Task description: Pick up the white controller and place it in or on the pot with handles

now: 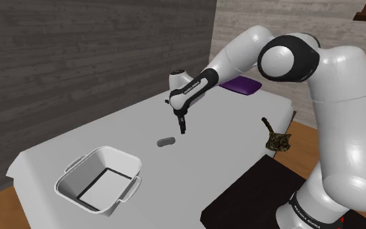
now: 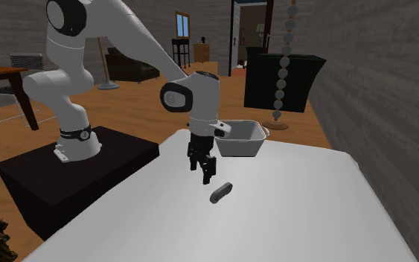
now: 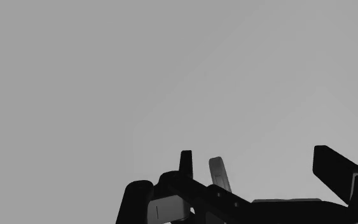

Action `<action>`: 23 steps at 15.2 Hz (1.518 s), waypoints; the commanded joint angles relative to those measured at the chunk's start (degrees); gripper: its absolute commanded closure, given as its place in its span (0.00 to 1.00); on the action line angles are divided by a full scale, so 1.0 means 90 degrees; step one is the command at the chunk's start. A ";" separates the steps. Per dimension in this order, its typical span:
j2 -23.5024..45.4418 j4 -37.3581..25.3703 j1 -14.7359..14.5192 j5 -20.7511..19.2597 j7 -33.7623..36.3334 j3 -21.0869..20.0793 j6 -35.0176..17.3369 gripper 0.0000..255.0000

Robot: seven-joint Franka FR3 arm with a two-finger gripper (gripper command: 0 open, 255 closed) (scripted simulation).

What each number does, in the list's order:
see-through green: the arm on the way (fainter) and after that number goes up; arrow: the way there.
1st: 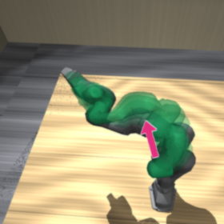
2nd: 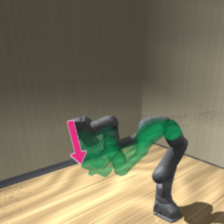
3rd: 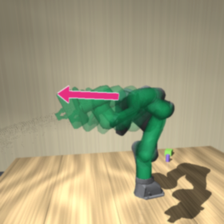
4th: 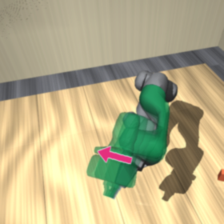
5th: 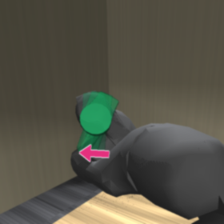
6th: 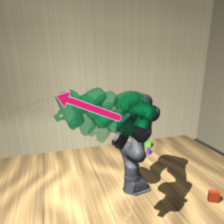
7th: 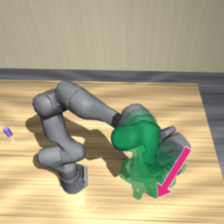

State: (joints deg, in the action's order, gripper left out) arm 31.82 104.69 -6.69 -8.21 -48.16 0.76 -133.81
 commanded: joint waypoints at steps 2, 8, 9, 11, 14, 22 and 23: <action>0.0752 -0.0734 -0.0080 -0.0162 -0.0347 -0.0102 -0.0041 0.00; 0.1273 -0.1048 -0.0103 -0.0250 -0.0473 -0.0117 -0.0257 0.00; 0.1335 -0.1060 -0.0100 -0.0255 -0.0470 -0.0111 -0.0308 0.00; 0.1501 -0.1100 -0.0092 -0.0268 -0.0463 -0.0098 -0.0435 0.00; 0.1501 -0.1100 -0.0092 -0.0268 -0.0463 -0.0098 -0.0435 0.00; 0.1500 -0.1099 -0.0092 -0.0268 -0.0463 -0.0098 -0.0434 1.00; 0.1500 -0.1099 -0.0092 -0.0268 -0.0463 -0.0098 -0.0434 1.00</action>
State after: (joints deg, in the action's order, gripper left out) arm 45.31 94.79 -7.51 -10.62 -52.33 -0.11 -137.72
